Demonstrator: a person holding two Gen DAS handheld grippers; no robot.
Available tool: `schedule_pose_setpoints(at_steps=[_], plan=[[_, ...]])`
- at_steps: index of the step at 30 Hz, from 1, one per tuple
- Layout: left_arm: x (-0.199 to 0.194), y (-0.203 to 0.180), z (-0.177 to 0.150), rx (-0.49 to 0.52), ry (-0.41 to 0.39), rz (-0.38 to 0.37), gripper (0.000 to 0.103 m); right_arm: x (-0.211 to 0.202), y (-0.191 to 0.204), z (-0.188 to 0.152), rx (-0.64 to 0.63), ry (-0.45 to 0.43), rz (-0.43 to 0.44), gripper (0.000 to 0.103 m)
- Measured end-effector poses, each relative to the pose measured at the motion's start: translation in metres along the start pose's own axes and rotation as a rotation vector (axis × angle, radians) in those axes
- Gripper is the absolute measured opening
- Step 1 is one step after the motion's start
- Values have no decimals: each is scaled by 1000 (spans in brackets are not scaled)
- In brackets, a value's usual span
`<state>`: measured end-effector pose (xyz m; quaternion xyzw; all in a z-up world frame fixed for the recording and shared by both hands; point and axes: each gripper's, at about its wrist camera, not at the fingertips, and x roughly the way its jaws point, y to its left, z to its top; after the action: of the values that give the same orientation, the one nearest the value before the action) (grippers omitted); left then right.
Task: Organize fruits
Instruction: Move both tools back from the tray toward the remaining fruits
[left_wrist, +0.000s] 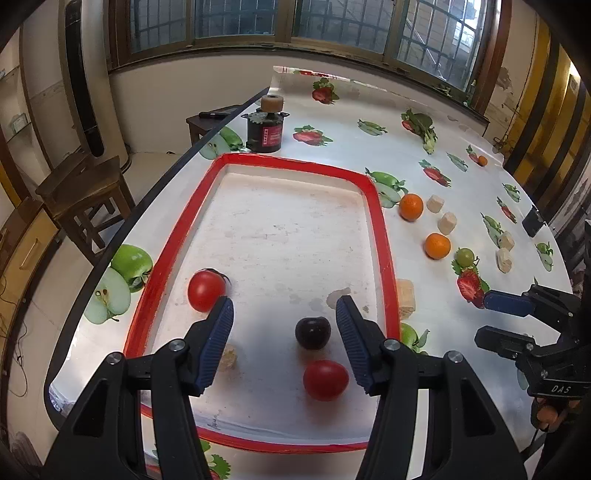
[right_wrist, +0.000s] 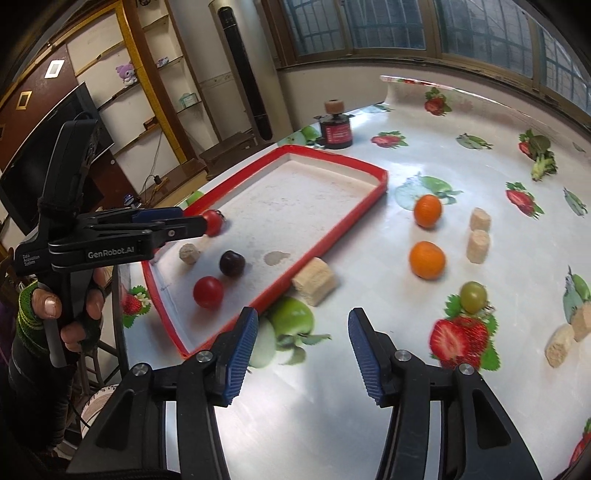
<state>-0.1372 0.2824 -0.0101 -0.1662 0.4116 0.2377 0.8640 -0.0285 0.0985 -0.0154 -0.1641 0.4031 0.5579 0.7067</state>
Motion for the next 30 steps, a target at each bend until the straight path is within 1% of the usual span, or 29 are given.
schedule_pose_setpoints(at_steps=[7, 15, 30], plan=[[-2, -10, -1, 14, 2, -6, 57, -17, -27, -13, 50, -11, -36, 53], [-8, -26, 0, 39, -4, -27, 57, -29, -45, -23, 84, -20, -59, 53], [-4, -86, 2, 136, 8, -116, 57, -54, -73, -35, 133, -44, -114, 53]])
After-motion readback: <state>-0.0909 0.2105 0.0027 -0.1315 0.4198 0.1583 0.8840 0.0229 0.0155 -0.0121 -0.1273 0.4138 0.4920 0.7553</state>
